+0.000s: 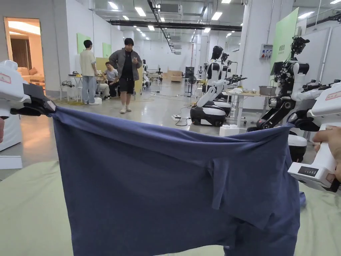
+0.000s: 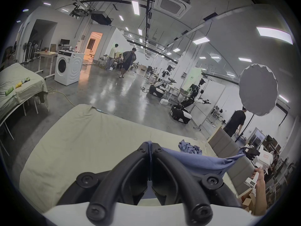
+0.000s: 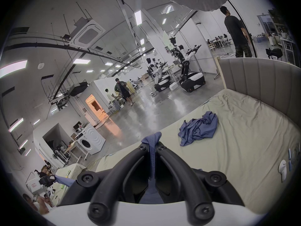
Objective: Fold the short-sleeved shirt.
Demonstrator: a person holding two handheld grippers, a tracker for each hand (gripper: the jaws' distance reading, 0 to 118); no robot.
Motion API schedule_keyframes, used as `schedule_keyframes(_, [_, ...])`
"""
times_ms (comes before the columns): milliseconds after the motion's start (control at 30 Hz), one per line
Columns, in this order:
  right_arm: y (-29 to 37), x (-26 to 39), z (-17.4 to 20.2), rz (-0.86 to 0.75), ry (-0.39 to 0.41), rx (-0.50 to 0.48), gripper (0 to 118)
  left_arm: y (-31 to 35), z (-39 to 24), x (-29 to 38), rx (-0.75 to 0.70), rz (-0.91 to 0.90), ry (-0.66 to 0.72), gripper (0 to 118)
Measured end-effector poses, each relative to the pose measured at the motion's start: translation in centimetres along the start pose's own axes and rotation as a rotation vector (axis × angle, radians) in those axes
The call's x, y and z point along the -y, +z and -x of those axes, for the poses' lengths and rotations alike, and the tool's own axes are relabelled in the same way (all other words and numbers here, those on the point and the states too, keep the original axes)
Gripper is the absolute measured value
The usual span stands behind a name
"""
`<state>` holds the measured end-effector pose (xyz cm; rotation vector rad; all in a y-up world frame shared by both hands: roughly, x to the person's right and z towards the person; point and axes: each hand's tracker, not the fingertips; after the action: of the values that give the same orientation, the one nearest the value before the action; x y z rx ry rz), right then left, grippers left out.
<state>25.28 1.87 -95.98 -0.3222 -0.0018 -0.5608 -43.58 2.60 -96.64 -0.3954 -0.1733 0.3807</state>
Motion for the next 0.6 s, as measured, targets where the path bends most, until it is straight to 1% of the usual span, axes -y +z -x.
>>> schedule_keyframes(167, [-2.5, -2.2, 1.4, -0.029, 0.0, 0.013, 5, -2.0, -0.6, -2.9, -0.002, -0.033, -0.01, 1])
schedule_keyframes(300, [-4.0, -3.3, 2.0, -0.052, -0.029, 0.001, 5, -3.3, -0.8, -3.9, -0.004, -0.042, -0.007, 1])
schedule_keyframes(433, [-5.1, -2.8, 2.6, -0.049, 0.009, 0.014, 5, -4.9, -0.4, -3.5, -0.003, -0.034, 0.0, 1])
schedule_keyframes(600, [-5.8, -0.9, 1.5, -0.025, 0.006, 0.011, 5, -5.9, 0.9, -1.4, -0.007, -0.002, 0.016, 1])
